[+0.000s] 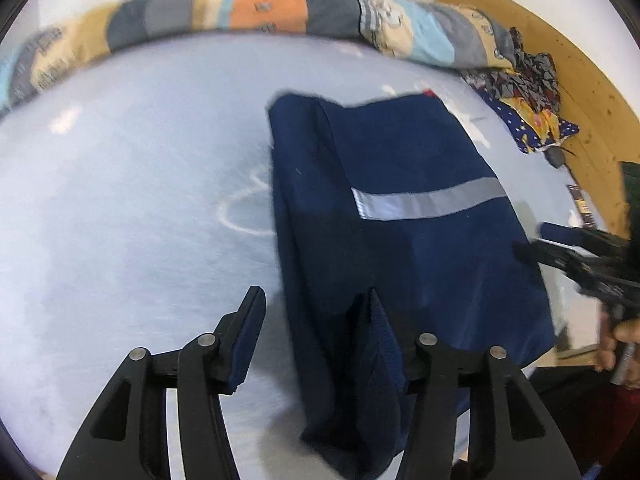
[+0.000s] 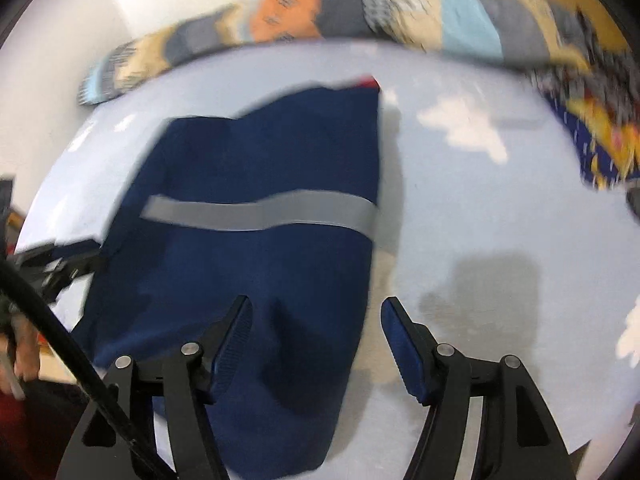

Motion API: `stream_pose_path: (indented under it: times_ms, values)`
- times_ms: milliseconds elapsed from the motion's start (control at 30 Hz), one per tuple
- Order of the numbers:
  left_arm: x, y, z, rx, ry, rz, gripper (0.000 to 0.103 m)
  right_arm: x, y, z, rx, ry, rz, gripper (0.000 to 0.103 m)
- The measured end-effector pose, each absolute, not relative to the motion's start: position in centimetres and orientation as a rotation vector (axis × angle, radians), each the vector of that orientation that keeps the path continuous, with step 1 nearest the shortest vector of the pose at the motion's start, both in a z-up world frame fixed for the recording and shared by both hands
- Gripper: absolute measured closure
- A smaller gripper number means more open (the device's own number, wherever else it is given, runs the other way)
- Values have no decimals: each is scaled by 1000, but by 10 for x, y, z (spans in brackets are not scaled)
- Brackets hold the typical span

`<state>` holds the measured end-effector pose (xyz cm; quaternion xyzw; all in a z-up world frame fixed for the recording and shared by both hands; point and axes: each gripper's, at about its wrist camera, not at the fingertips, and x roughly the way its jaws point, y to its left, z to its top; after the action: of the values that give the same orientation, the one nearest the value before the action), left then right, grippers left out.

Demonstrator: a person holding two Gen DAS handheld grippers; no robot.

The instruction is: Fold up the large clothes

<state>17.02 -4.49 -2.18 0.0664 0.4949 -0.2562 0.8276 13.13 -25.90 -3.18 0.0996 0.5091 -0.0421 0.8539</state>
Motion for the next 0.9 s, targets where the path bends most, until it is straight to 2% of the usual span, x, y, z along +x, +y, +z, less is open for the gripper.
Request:
stream_pose_path:
  times_ms: [67, 100, 133, 167, 267, 333, 433, 500, 633, 700, 900]
  values:
    - [155, -43, -9, 178, 979, -515, 50, 109, -239, -19, 164, 1016, -43, 50]
    - [146, -42, -3, 190, 946, -514, 50, 104, -230, -18, 159, 1011, -17, 68]
    - [136, -42, 1, 193, 918, -525, 50, 97, -221, -20, 163, 1016, 0, 78]
    - [125, -43, 1, 190, 902, -549, 50, 89, -215, -24, 167, 1022, 7, 81]
    - [97, -58, -19, 228, 944, -626, 50, 80, -203, -50, 168, 1093, 11, 82]
    - [89, -74, -57, 339, 1038, -609, 51, 77, -204, -71, 207, 1147, -15, 81]
    - [91, -81, -84, 415, 1094, -549, 51, 82, -213, -78, 293, 1184, 15, 82]
    - [91, -81, -71, 413, 1059, -567, 52, 87, -218, -69, 327, 1172, 32, 82]
    - [111, -87, -26, 341, 938, -603, 52, 116, -244, -19, 313, 1028, -4, 82]
    - [141, -98, -8, 335, 889, -565, 47, 147, -260, -5, 288, 990, -41, 76]
    - [269, -133, -16, 238, 924, -460, 45, 253, -314, -22, 384, 951, -104, 74]
